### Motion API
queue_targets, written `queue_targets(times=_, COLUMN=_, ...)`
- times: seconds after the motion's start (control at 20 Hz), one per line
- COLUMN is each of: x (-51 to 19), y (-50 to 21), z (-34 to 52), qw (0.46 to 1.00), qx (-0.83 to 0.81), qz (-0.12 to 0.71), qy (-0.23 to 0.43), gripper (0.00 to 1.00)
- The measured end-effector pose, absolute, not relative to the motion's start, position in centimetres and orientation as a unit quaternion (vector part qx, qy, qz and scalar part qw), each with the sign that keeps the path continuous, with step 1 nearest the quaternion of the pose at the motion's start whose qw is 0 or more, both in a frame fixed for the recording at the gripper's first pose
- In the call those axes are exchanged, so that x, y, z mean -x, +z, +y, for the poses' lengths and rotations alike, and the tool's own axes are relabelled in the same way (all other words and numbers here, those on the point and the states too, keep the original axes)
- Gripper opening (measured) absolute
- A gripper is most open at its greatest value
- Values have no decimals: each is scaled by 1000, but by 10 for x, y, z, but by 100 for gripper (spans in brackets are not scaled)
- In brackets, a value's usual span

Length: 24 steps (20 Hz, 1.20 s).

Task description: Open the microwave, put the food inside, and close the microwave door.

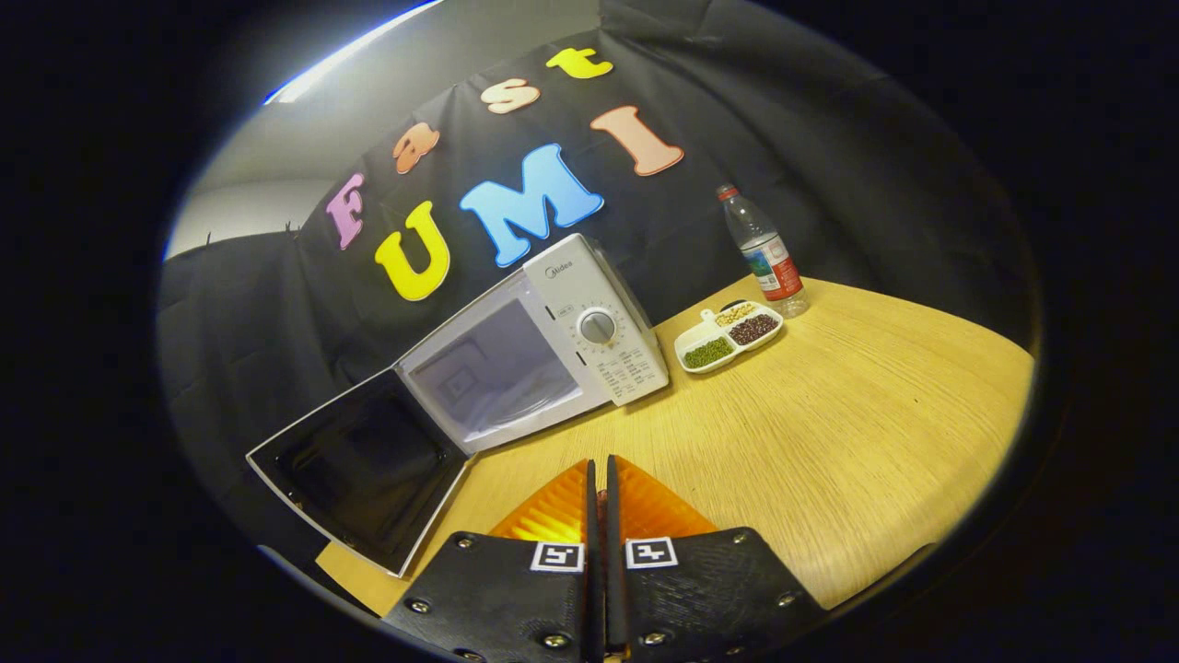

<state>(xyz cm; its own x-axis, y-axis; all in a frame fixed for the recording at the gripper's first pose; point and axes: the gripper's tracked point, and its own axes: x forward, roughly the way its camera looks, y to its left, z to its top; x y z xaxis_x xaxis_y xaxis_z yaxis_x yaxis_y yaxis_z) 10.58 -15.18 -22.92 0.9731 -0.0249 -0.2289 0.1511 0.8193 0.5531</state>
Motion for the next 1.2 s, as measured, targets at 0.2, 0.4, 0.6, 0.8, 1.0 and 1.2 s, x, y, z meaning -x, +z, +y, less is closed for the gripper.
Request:
queue_targets(times=0.2, x=-97, y=-236, z=-171, qw=940, qx=-320, qz=98, qy=-62, gripper=8)
queue_targets(times=0.4, x=-94, y=-231, z=-160, qw=938, qx=-335, qz=81, qy=-45, gripper=15)
queue_targets(times=0.6, x=-98, y=-226, z=-139, qw=946, qx=-316, qz=68, qy=-18, gripper=33)
queue_targets(times=0.8, x=-102, y=-250, z=-136, qw=934, qx=-341, qz=103, qy=-11, gripper=33)
queue_targets(times=1.0, x=-100, y=-250, z=-138, qw=909, qx=-405, qz=96, qy=3, gripper=33)
queue_targets(times=1.2, x=-105, y=-250, z=-113, qw=874, qx=-469, qz=118, qy=51, gripper=33)
